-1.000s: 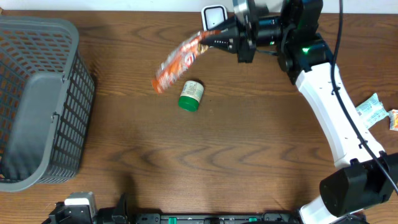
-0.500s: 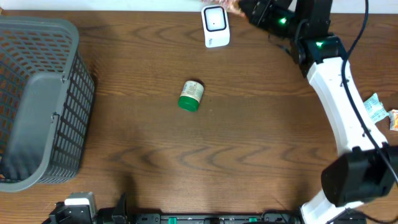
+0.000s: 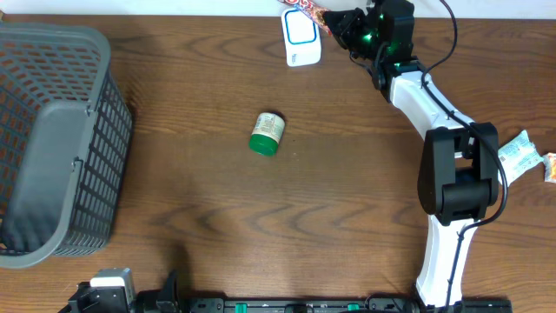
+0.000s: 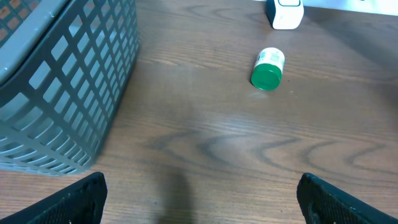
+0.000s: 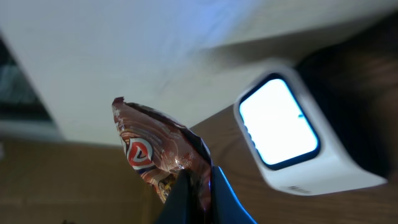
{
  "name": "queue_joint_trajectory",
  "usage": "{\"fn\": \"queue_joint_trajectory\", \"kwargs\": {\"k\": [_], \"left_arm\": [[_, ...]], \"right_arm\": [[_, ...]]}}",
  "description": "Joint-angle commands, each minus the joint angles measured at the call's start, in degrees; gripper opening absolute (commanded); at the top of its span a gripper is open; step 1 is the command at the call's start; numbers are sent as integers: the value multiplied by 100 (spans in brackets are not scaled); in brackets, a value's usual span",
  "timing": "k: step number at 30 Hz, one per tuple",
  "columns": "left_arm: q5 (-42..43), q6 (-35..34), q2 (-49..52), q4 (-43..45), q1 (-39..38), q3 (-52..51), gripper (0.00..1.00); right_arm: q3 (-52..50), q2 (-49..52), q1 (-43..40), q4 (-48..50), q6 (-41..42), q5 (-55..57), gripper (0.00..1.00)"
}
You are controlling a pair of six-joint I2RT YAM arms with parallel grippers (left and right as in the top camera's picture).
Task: Scan the item barcode
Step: 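Hold the orange bar against the scanner window, then carry the orange bar to the right table edge and release it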
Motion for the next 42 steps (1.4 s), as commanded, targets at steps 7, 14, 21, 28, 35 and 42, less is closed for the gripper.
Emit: {"fn": "queue_joint_trajectory", "kwargs": {"k": [7,14,21,28,35,42], "left_arm": [[55,94,-20,7,24,20,98],[55,94,-20,7,24,20,98],[55,94,-20,7,24,20,98],[55,94,-20,7,24,20,97],[55,94,-20,7,24,20,98],[55,94,-20,7,24,20,98]], "right_arm": [[39,55,9,-1150,-243,1384,2],[39,262,35,-1043,-332,1427,1],[39,520,105,-1014,55,1029,1],[39,570,208,-1005,177,793,2],[39,22,-103,-1738,-295,595,1],[39,-1497,-811,-5184,-533,3906,2]]}}
